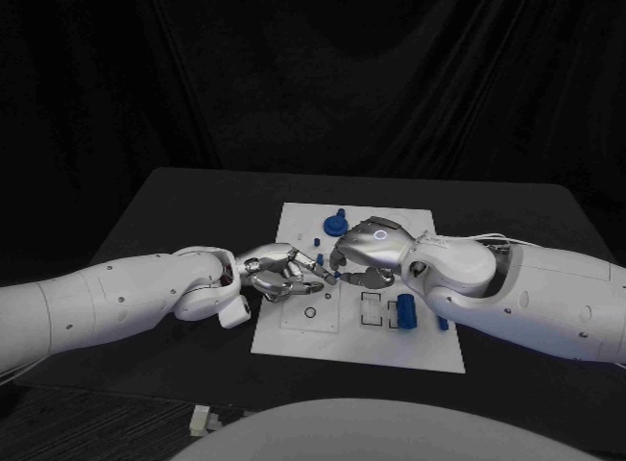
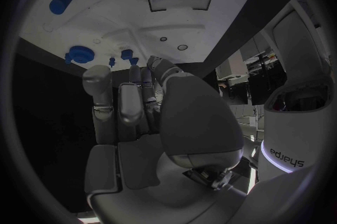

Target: Assemble the parts on the task board

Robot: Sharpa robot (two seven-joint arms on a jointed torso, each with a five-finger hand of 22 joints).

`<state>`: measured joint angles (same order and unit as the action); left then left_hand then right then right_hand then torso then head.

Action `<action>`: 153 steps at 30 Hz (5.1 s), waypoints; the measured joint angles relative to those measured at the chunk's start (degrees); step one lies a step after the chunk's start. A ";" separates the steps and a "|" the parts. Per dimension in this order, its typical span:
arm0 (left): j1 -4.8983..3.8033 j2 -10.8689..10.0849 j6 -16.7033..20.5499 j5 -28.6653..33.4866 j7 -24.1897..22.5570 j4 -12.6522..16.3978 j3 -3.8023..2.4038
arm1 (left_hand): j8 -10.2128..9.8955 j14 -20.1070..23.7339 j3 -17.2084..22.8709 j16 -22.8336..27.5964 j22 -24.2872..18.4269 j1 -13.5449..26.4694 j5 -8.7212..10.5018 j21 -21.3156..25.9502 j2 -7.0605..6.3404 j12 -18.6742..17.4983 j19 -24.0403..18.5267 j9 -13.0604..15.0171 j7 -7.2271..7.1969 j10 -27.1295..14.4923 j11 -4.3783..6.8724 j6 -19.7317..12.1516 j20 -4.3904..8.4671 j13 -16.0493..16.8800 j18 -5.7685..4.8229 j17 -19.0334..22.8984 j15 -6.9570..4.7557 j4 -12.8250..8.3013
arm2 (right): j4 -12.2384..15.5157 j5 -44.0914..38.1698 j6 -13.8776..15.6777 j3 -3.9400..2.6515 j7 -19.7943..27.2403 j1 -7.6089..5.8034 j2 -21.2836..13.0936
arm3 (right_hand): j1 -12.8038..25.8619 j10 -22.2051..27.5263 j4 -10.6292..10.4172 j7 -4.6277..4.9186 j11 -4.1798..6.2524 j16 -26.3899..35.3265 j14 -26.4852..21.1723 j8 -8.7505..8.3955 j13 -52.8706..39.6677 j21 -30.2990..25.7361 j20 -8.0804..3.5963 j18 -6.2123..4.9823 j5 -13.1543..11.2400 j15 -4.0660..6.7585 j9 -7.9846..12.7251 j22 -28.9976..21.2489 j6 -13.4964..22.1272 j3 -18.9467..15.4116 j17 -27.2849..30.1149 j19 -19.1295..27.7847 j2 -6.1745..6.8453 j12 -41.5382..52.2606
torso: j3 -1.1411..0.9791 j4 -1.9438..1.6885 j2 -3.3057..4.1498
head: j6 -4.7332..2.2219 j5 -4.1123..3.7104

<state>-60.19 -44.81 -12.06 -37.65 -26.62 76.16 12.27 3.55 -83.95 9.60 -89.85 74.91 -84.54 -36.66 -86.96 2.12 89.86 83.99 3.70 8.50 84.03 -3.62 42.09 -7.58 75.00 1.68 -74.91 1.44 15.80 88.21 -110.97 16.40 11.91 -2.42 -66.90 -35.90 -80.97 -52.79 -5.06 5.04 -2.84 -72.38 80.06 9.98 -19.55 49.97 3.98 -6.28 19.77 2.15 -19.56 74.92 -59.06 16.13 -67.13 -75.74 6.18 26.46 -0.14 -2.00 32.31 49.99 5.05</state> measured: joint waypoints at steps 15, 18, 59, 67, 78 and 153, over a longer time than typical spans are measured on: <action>0.14 0.38 -0.25 -0.02 0.37 -0.77 0.00 | 0.00 0.00 0.16 0.00 0.00 0.00 0.00 0.30 0.00 0.00 0.00 -0.01 0.00 0.00 0.00 0.00 0.00 0.01 0.00 0.01 0.00 -0.16 | 0.93 0.00 0.18 0.00 0.18 0.02 -0.30 | 0.00 0.00 0.00 0.00 0.00 0.00 0.00 0.00 0.01 0.21 0.20 0.01 0.17 0.00 -0.08 -0.01 0.00 0.00 0.01 -0.20 0.00 0.00 | -0.01 0.00 0.03 | 0.00 0.18; 0.19 0.44 -0.33 -0.02 0.44 -0.91 0.00 | 0.00 0.00 0.15 0.00 0.00 0.00 0.00 0.30 0.00 0.00 0.00 -0.01 0.00 0.00 0.00 0.00 0.00 0.01 0.00 0.01 0.00 -0.16 | 1.08 0.00 0.22 0.00 0.20 0.03 -0.35 | 0.00 0.00 0.00 0.00 0.00 0.00 0.00 0.00 0.01 0.21 0.20 0.00 0.17 0.00 -0.08 -0.01 0.00 0.00 0.01 -0.20 0.00 0.00 | -0.01 0.00 0.03 | 0.00 0.18; 0.52 -1.66 -0.24 -0.04 0.55 -0.28 0.00 | 0.47 0.00 1.20 0.00 0.04 0.00 0.00 0.79 0.00 0.00 -0.21 0.34 0.50 -0.12 -0.11 2.82 -0.21 0.04 0.00 -0.03 0.00 -0.38 | 0.38 0.01 -1.97 0.00 -0.41 0.08 -0.65 | 0.31 -4.88 0.17 1.21 0.08 2.37 -1.67 -2.52 -2.85 -4.91 0.63 -0.88 -4.82 -0.50 1.17 0.03 2.84 -0.02 3.01 1.68 0.31 4.97 | -0.01 0.01 -0.02 | 0.00 0.52; 0.52 -3.25 0.69 -0.05 -0.25 1.00 -0.01 | 0.67 0.00 1.43 0.00 0.03 0.00 0.00 0.79 0.00 0.00 0.00 0.34 0.72 -0.01 -0.39 3.17 -0.41 0.04 -0.01 -0.03 0.00 -0.48 | 0.16 -0.09 -6.07 -0.01 -1.68 0.71 -0.21 | 1.02 -24.71 -1.17 0.71 1.97 -11.87 3.25 -5.33 -51.94 1.59 0.00 -0.90 -8.63 0.03 4.34 0.02 0.07 -3.31 -6.76 -0.72 1.16 53.23 | 0.01 0.01 -0.02 | 0.00 0.62; 0.53 -3.62 1.19 -0.05 -0.68 1.26 -0.01 | 0.67 0.00 1.59 0.00 0.02 0.00 0.00 0.78 0.00 0.00 0.00 0.38 0.83 -0.01 -0.39 3.66 -0.41 0.04 0.00 -0.02 0.00 -0.63 | -0.45 -0.90 -9.19 0.00 -4.58 1.44 0.88 | 5.52 -31.13 -5.23 0.54 2.04 -17.49 3.70 -5.55 -55.40 18.03 -0.01 1.40 -10.33 -0.18 5.68 0.01 -1.77 -8.56 -7.81 -6.55 0.57 63.41 | 0.02 0.00 -0.02 | 0.00 0.63; 0.53 -2.11 0.71 -0.06 -0.56 -0.45 0.00 | 1.11 -0.10 2.69 0.00 0.00 -0.23 0.00 1.21 0.23 0.00 -0.42 0.47 1.44 -0.02 -0.79 4.70 -0.82 0.05 0.00 0.00 0.73 -1.11 | -0.04 0.15 -17.62 -0.07 -17.03 2.49 1.99 | 10.88 -31.31 -4.00 0.61 1.01 -17.48 3.88 -5.65 -55.36 21.19 0.42 2.28 14.41 -0.42 -0.03 0.03 -1.43 -4.33 -7.78 -6.95 -0.67 63.40 | 0.02 0.01 -0.01 | 0.00 0.83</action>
<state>-59.66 -46.92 -11.35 -37.71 -27.18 75.71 12.26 4.66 -84.05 12.29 -89.85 74.91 -84.77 -36.66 -85.75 2.34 89.85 83.56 4.18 9.93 84.01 -4.41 46.78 -8.40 75.05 1.68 -74.91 2.17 14.69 88.18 -110.83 -1.22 11.84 -19.45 -64.42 -33.92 -70.09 -84.11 -9.05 5.66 -1.83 -89.86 83.95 4.32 -74.91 71.16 4.40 -4.00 34.18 1.73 -19.59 74.94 -60.49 11.80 -74.91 -82.69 5.51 89.86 -0.12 -1.99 32.30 49.99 5.88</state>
